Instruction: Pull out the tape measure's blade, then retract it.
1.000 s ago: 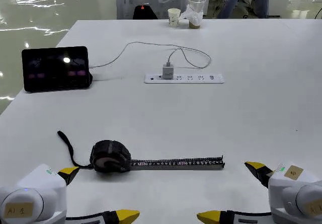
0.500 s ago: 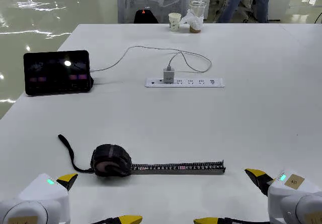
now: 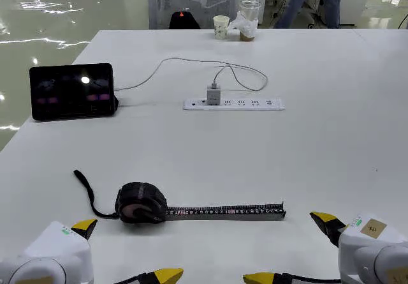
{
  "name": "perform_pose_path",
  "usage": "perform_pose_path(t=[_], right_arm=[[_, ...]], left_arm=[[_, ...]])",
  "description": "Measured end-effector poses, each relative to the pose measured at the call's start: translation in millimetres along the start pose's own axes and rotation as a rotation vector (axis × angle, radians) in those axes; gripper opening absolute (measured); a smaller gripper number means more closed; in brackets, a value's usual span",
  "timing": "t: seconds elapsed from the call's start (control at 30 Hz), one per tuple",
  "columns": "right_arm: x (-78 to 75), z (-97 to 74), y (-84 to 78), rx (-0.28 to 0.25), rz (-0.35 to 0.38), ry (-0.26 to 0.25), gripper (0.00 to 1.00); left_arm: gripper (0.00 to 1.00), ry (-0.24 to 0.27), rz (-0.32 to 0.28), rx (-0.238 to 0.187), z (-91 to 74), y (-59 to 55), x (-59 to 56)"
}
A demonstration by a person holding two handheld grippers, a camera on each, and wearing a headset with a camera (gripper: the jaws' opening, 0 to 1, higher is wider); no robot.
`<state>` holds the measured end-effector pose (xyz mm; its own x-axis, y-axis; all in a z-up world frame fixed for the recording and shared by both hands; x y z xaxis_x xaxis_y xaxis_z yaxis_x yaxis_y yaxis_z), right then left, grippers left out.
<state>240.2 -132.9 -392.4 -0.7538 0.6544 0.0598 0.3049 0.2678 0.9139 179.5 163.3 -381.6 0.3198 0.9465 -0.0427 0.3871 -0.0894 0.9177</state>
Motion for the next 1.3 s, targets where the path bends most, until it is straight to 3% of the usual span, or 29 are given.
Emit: perform_pose_path(t=[1.0,1.3], right_arm=[[3.4,1.7,0.8,-0.007,-0.005,0.020,0.99],[-1.9,5.3,3.2,-0.009,-0.017,0.036,0.99]], left_arm=[[0.99,0.038,-0.024,-0.020,2.0,2.3,-2.0],[0.99,0.067,-0.048,-0.020,6.3,2.2,-0.4]])
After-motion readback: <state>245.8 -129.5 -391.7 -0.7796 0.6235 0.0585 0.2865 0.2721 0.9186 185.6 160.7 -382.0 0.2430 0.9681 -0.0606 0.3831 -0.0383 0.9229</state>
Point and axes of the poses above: the centre of the closed fingertips' face, and the gripper's own axes: z roughly forward along the fingers, x roughly to its left, y roughly out of its top, the point moved 10 cm from there along -z, roughly backward along the fingers, and after that the axes turned 8 degrees about -x, right-handed, at the moved point
